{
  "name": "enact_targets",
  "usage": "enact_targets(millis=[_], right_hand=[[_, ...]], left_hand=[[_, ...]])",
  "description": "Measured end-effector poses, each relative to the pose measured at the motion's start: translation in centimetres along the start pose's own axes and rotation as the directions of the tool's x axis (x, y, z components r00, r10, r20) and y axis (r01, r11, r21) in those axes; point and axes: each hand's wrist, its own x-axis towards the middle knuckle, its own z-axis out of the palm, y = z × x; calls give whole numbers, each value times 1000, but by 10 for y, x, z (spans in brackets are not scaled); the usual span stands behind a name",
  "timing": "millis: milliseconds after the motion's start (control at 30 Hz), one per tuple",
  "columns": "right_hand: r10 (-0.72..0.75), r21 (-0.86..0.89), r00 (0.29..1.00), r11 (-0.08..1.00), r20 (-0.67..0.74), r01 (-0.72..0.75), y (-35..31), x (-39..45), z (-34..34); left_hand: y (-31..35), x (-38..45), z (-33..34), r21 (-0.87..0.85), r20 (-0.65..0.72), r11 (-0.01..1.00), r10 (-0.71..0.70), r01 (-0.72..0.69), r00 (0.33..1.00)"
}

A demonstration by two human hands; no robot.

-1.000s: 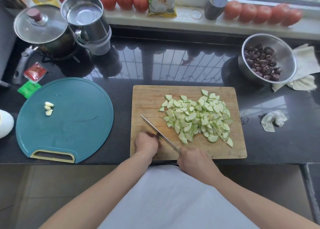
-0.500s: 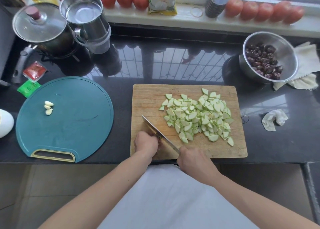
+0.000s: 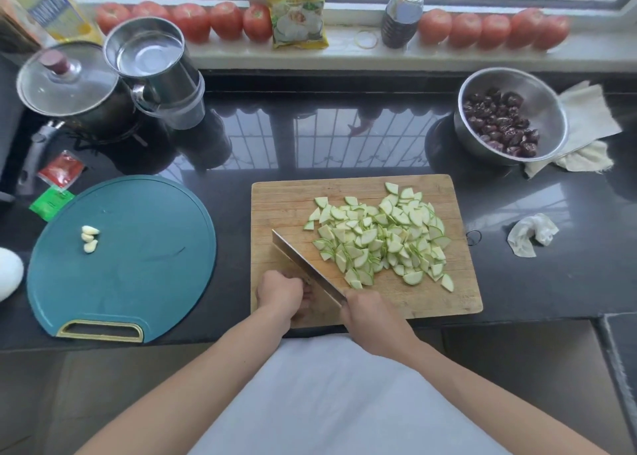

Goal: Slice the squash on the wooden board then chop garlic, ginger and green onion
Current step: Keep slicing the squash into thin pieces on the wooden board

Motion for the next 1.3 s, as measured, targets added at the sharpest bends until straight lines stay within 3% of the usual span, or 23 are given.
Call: enact_targets(millis=[133,233,300,400,467,533,567,600,633,700,733,800,867,1000,1067,1133,1200,1300], right_hand=[[39,72,992,997,-119,-30,18,-15,-19],[-8,78,972,997,-233,27,38,-23,-41],[-69,7,964,997,-258,74,52,-29,-56],[-216,-194,920,968,-328,158,78,-35,-81],[-325,-344,894,914,-309,213,96,-38,-95],[-407,-474,877,843,-255,253,114,-37,-105],[-442,-514,866,813,-236,275,122,-36,-108],[-474,-540,853,786,-216,300,130,-34,-110],[-500,-565,844,761,-196,320,136,-33,-112],[-544,-603,825,714,-157,356,145,-33,-116],[-562,-613,815,696,-141,374,149,-33,-117],[-591,-626,797,671,-128,397,153,-35,-121],[-626,-647,771,636,-115,421,157,-36,-124],[-682,-635,724,604,-101,481,176,-46,-124],[-664,-598,738,642,-121,480,187,-53,-123],[-611,-546,773,712,-172,441,197,-60,-123],[-517,-454,822,808,-240,375,210,-68,-122],[-259,-195,891,961,-374,197,234,-80,-113]], left_hand=[[4,4,2,65,-10,997,31,-30,999],[20,6,12,31,45,998,52,-54,998],[34,4,19,-52,160,999,12,-4,987],[49,3,13,41,239,999,-8,-1,971],[58,5,-3,83,90,993,75,-82,993],[68,2,-14,193,-152,941,309,-278,939],[73,-5,-12,298,-184,867,462,-398,868],[78,-16,-4,402,-110,753,604,-521,789],[81,-25,9,486,65,604,696,-632,715],[76,-37,48,593,459,287,647,-752,609],[73,-41,67,644,574,133,566,-753,591],[66,-44,97,693,656,-96,494,-714,570],[65,-39,113,712,662,-173,488,-681,568],[76,-18,120,818,549,-181,531,-546,646],[84,-10,120,832,539,-235,556,-502,633],[92,-8,121,831,520,-206,618,-517,590],[101,-8,122,823,412,-20,709,-568,572],[105,-13,115,631,52,485,752,-605,657]])
